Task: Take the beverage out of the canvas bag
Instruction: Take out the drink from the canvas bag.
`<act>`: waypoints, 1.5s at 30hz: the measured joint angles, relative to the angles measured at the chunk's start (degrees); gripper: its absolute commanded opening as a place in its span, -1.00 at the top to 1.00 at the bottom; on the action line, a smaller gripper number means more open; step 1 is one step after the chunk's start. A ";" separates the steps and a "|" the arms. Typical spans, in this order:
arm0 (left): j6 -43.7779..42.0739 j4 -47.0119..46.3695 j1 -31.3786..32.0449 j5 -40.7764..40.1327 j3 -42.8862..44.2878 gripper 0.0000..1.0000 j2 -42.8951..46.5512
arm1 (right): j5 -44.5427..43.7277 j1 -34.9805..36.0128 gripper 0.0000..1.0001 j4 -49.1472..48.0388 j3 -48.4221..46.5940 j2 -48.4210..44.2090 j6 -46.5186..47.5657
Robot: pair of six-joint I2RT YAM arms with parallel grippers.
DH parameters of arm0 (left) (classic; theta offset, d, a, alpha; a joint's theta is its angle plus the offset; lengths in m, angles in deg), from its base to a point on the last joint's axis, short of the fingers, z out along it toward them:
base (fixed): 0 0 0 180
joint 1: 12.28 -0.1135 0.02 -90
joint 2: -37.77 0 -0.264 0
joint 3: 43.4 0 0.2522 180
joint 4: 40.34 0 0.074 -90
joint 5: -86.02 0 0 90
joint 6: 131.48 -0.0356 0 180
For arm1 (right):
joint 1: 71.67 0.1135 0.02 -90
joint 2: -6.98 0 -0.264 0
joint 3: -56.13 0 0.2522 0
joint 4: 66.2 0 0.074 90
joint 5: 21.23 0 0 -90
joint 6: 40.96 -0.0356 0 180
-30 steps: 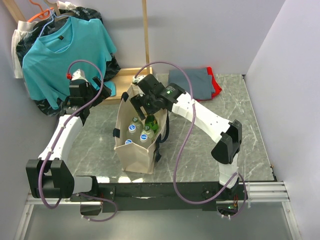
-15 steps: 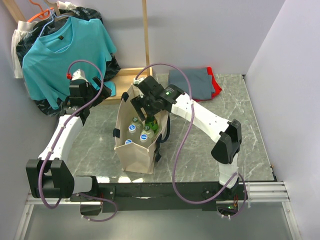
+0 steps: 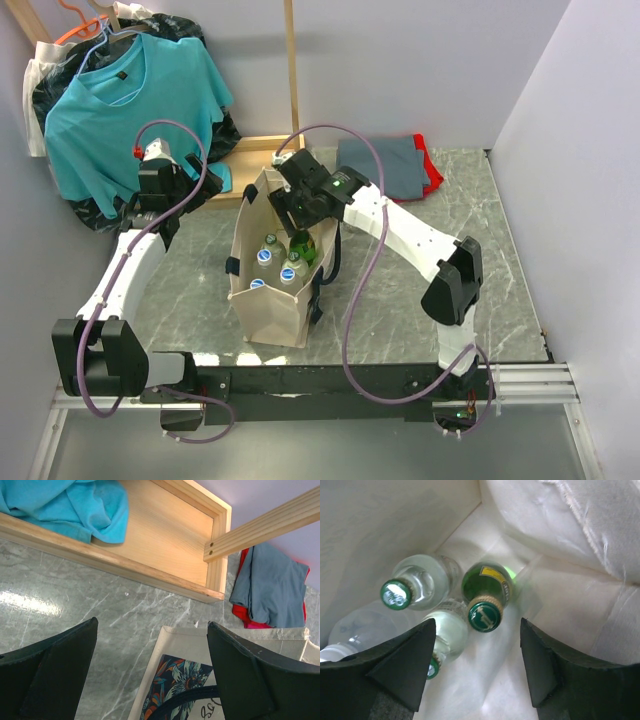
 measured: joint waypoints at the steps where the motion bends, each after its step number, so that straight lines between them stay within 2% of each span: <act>1: 0.00 0.00 0.00 0.00 0.00 -0.93 0.00 | 0.07 -0.15 -0.46 0.07 -0.15 0.22 -0.20; 10: -0.02 0.00 0.00 -0.02 0.00 -0.93 0.00 | 1.46 -1.05 -0.36 0.17 -1.84 4.04 -0.50; 20: -0.02 0.00 0.00 0.00 0.00 -0.93 -0.02 | 1.75 -1.07 -0.30 0.42 -1.84 4.13 -0.50; 22: -0.02 0.00 0.00 0.00 0.00 -0.93 -0.09 | 1.75 -1.09 -0.22 0.74 -1.84 4.13 -0.50; 32: -0.02 0.00 0.00 0.02 0.00 -0.93 -0.35 | 1.75 -1.16 -0.12 0.66 -1.29 4.09 -0.90; 39: -0.07 0.00 0.00 0.00 0.00 -0.93 -0.35 | 1.73 -1.18 0.11 0.83 -1.40 4.09 -0.90; 45: -0.07 0.00 0.00 0.00 0.00 -0.93 -0.35 | 1.86 -1.42 0.08 0.96 -1.40 4.09 -0.92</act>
